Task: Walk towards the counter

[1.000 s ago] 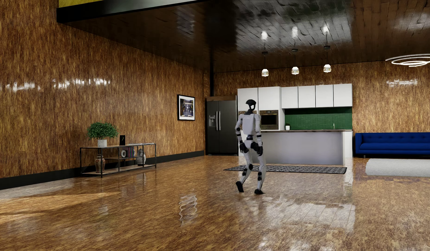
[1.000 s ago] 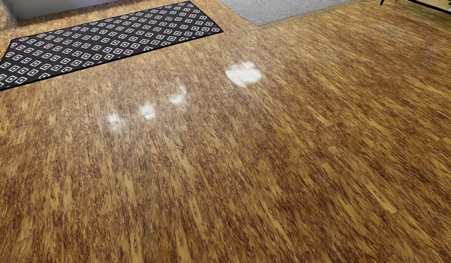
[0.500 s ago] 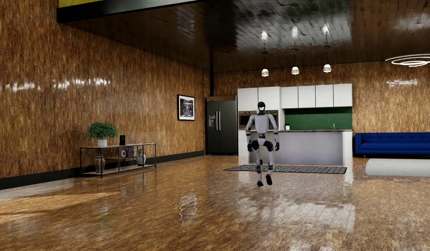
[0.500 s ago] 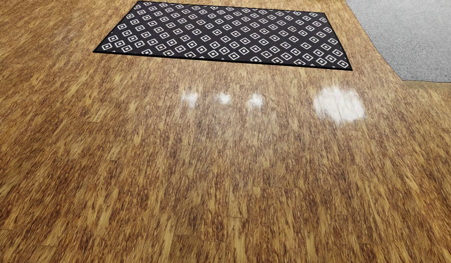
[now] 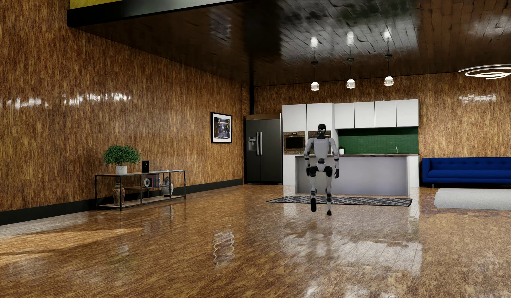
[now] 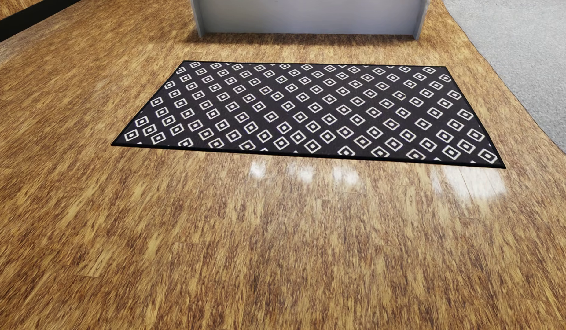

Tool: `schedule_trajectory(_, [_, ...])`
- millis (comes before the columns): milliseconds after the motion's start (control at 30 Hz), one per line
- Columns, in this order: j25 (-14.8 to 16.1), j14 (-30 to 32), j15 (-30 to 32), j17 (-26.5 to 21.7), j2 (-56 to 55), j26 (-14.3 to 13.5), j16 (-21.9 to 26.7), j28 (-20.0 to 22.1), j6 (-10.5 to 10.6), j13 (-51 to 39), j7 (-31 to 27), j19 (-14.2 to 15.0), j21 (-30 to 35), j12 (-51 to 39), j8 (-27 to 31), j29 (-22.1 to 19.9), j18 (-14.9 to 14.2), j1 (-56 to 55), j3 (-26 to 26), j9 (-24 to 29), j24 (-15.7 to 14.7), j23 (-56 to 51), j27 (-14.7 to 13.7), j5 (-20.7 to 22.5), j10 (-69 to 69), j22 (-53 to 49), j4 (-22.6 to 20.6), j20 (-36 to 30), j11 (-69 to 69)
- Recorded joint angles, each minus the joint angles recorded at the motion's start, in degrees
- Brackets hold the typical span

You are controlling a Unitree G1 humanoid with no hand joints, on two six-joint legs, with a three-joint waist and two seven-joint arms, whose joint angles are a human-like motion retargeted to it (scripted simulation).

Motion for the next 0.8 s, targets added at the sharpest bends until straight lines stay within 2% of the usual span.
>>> schedule_trajectory(33, [0.0, 0.83, 0.16, -0.13, 5.7, 0.0, 0.07, 0.0, -1.27, -0.75, 0.0, 0.0, -0.32, 1.84, 0.0, 0.0, 0.0, -5.2, 3.64, 0.41, 0.0, -2.4, 0.0, -0.08, -2.45, 2.14, -1.36, -1.29, -3.45])
schedule_trajectory(67, [0.0, 4.44, 0.35, -0.48, 10.76, 0.0, 0.46, 0.0, -2.36, -1.6, 0.0, 0.0, -0.76, 3.8, 0.0, 0.0, 0.0, -9.9, 6.99, 0.66, 0.0, -5.38, 0.0, -0.48, -9.65, 3.68, -2.29, -2.69, -6.37])
schedule_trajectory(100, [0.0, 9.04, 0.52, -0.89, 14.88, 0.0, 0.93, 0.0, -3.12, -2.8, 0.0, 0.0, -1.3, 5.78, 0.0, 0.0, 0.0, -14.11, 9.84, 0.81, 0.0, -8.15, 0.0, -0.96, -20.04, 4.54, -2.54, -3.4, -8.59])
schedule_trajectory(133, [0.0, 11.05, 0.32, -1.4, 18.63, 0.0, 1.24, 0.0, -3.45, -4.16, 0.0, 0.0, -2.15, 7.71, 0.0, 0.0, 0.0, -17.12, 12.38, 0.78, 0.0, -10.87, 0.0, -1.41, -31.87, 4.96, -2.21, -3.37, -10.5])
schedule_trajectory(167, [0.0, 4.79, -0.31, -1.95, 21.74, 0.0, 1.36, 0.0, -3.42, -5.75, 0.0, 0.0, -2.91, 9.39, 0.0, 0.0, 0.0, -18.99, 14.44, 0.44, 0.0, -13.16, 0.0, -1.63, -43.04, 5.29, -1.6, -3.11, -11.9])
schedule_trajectory(233, [0.0, -22.71, -1.05, -2.79, 25.8, 0.0, 1.09, 0.0, -3.08, -8.27, 0.0, 0.0, -5.0, 11.71, 0.0, 0.0, 0.0, -21.99, 17.71, -0.99, 0.0, -16.57, 0.0, -2.92, -51.74, 6.9, 0.6, -3.62, -11.58])
schedule_trajectory(267, [0.0, -24.01, 0.05, -2.56, 26.73, 0.0, 0.5, 0.0, -3.34, -8.45, 0.0, 0.0, -6.72, 12.38, 0.0, 0.0, 0.0, -24.32, 19.48, -1.62, 0.0, -17.17, 0.0, -4.48, -51.27, 8.71, 1.33, -3.2, -9.85])
schedule_trajectory(300, [0.0, -13.47, 1.94, -2.06, 29.48, 0.0, -0.16, 0.0, -3.45, -8.05, 0.0, 0.0, -8.85, 13.39, 0.0, 0.0, 0.0, -26.76, 21.2, -1.41, 0.0, -17.44, 0.0, -5.84, -49.55, 10.38, 1.94, -2.01, -8.95])
schedule_trajectory(333, [0.0, -1.16, 9.14, -1.28, 27.57, 0.0, -0.28, 0.0, -5.16, -7.21, 0.0, 0.0, -9.25, 13.41, 0.0, 0.0, 0.0, -27.99, 19.88, -2.21, 0.0, -16.08, 0.0, -8.09, -46.43, 10.86, -0.81, -3.14, -2.26])
schedule_trajectory(367, [0.0, 9.49, 19.14, -0.34, 26.85, 0.0, -0.23, 0.0, -6.86, -5.67, 0.0, 0.0, -9.49, 13.7, 0.0, 0.0, 0.0, -29.63, 17.44, -2.54, 0.0, -14.07, 0.0, -10.22, -40.41, 11.47, -4.61, -5.5, 5.53])
schedule_trajectory(400, [0.0, 8.42, 22.24, 0.29, 21.44, 0.0, -0.25, 0.0, -7.52, -5.02, 0.0, 0.0, -8.64, 12.2, 0.0, 0.0, 0.0, -26.42, 15.99, -1.73, 0.0, -11.73, 0.0, -10.78, -38.63, 11.63, -6.35, -4.59, 16.54])
schedule_trajectory(433, [0.0, 7.09, 20.96, 0.65, 15.51, 0.0, -0.32, 0.0, -7.84, -4.72, 0.0, 0.0, -6.81, 10.57, 0.0, 0.0, 0.0, -22.6, 14.55, -0.71, 0.0, -9.46, 0.0, -11.02, -37.92, 11.25, -8.34, -3.63, 27.41])
schedule_trajectory(467, [0.0, 4.47, 14.03, 0.72, 9.52, 0.0, -0.35, 0.0, -7.5, -4.69, 0.0, 0.0, -4.32, 8.58, 0.0, 0.0, 0.0, -17.0, 12.67, 0.48, 0.0, -7.34, 0.0, -10.52, -39.7, 10.14, -9.75, -2.64, 35.66])
schedule_trajectory(500, [0.0, 0.44, 7.12, 0.74, 4.31, 0.0, -0.28, 0.0, -6.54, -3.93, 0.0, 0.0, -2.52, 6.53, 0.0, 0.0, 0.0, -10.54, 9.8, 1.01, 0.0, -5.59, 0.0, -9.35, -42.79, 8.68, -10.02, -1.41, 38.97])
schedule_trajectory(533, [0.0, -3.7, 2.82, 0.57, 0.15, 0.0, 0.07, 0.0, -5.23, -2.39, 0.0, 0.0, -1.41, 5.14, 0.0, 0.0, 0.0, -4.33, 6.08, 1.3, 0.0, -4.67, 0.0, -7.92, -45.73, 5.61, -9.57, 0.69, 37.7])
schedule_trajectory(600, [0.0, -11.9, 0.54, -0.23, -6.43, 0.0, 1.91, 0.0, -2.76, 0.83, 0.0, 0.0, -0.54, 1.87, 0.0, 0.0, 0.0, 6.6, -0.76, 1.74, 0.0, -4.15, 0.0, -6.24, -51.4, -2.84, -7.27, 2.82, 24.13])
schedule_trajectory(667, [0.0, -19.56, 2.17, -0.66, -9.7, 0.0, 2.7, 0.0, -1.86, 3.43, 0.0, 0.0, -0.22, -2.68, 0.0, 0.0, 0.0, 13.68, -5.04, 0.79, 0.0, -3.79, 0.0, -6.47, -54.15, -8.19, -5.44, 6.6, 1.33])
schedule_trajectory(700, [0.0, -22.4, 7.79, -0.49, -10.58, 0.0, 2.93, 0.0, -1.96, 4.33, 0.0, 0.0, -0.31, -5.01, 0.0, 0.0, 0.0, 15.67, -6.43, -0.24, 0.0, -3.18, 0.0, -6.87, -54.55, -9.97, -5.12, 8.96, -10.23])
schedule_trajectory(733, [0.0, -24.9, 18.01, -0.29, -11.85, 0.0, 3.27, 0.0, -2.25, 5.06, 0.0, 0.0, -0.33, -6.97, 0.0, 0.0, 0.0, 17.61, -7.49, -1.22, 0.0, -2.5, 0.0, -7.97, -54.42, -11.53, -4.62, 10.77, -24.63])
schedule_trajectory(767, [0.0, -26.14, 19.03, -0.04, -13.58, 0.0, 3.69, 0.0, -2.48, 5.41, 0.0, 0.0, 0.08, -8.46, 0.0, 0.0, 0.0, 20.1, -8.28, -1.35, 0.0, -1.36, 0.0, -9.11, -53.84, -12.61, -3.58, 11.65, -33.39])
schedule_trajectory(800, [0.0, -25.32, 7.15, 0.25, -15.62, 0.0, 3.97, 0.0, -2.66, 5.52, 0.0, 0.0, 0.52, -9.13, 0.0, 0.0, 0.0, 22.64, -9.05, -0.91, 0.0, 0.12, 0.0, -9.46, -52.41, -13.0, -2.39, 11.87, -21.99])
